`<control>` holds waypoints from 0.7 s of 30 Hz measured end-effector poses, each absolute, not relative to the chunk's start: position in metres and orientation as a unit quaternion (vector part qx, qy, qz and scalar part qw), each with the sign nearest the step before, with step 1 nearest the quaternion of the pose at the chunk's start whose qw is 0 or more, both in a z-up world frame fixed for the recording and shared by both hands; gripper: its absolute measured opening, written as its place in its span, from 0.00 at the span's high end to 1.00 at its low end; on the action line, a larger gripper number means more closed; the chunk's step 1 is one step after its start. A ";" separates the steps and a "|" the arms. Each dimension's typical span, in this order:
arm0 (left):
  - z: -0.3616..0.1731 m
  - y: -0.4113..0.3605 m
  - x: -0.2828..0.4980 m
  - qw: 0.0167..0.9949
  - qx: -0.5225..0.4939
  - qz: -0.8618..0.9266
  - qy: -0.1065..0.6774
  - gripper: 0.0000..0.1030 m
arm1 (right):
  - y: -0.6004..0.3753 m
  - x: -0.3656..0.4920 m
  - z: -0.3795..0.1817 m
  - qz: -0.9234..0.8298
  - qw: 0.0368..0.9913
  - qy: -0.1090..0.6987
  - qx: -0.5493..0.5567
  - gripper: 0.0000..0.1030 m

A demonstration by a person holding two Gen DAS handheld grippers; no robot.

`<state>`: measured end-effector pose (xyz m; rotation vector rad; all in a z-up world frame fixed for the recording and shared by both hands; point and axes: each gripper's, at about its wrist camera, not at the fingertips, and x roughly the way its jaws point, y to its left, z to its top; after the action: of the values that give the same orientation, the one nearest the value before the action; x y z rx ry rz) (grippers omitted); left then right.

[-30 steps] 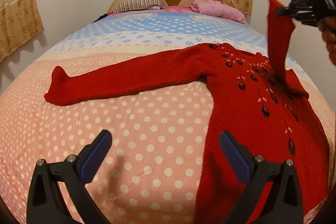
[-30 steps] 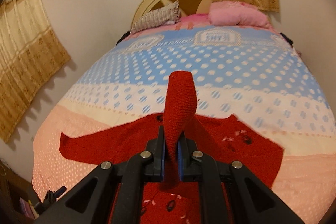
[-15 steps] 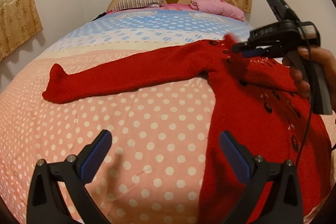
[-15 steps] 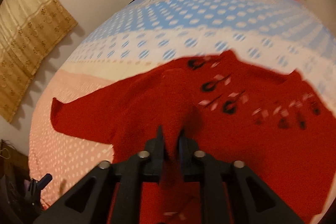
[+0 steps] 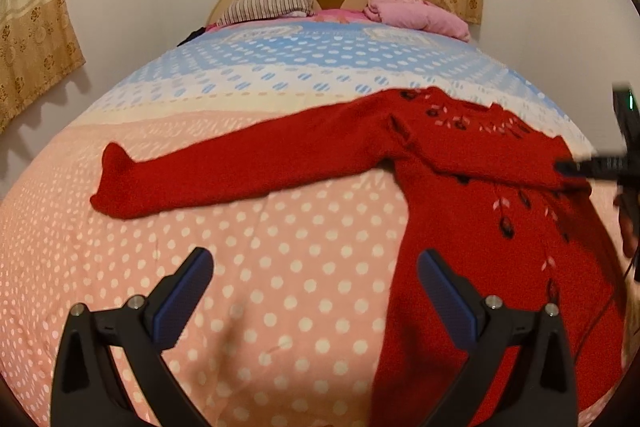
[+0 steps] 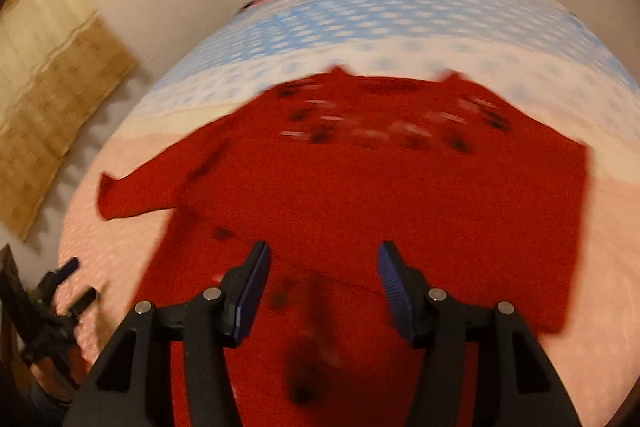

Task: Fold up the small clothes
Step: 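Lift and fold the cardigan side over toward the button placket, release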

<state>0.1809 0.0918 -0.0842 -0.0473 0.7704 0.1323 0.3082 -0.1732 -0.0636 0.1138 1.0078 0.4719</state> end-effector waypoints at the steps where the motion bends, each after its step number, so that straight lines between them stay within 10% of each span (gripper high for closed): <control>1: -0.081 0.092 0.184 0.924 -0.021 0.070 0.374 0.00 | -0.191 0.308 -0.071 0.205 0.846 0.488 0.065 0.45; 21: -0.088 0.187 0.197 0.896 -0.003 0.226 0.381 0.00 | -0.252 0.329 -0.094 0.150 0.861 0.480 0.081 0.45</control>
<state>0.1971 0.1868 -0.0881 -0.0067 0.7900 0.4686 0.3286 -0.2518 -0.0938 0.1697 1.0068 0.3141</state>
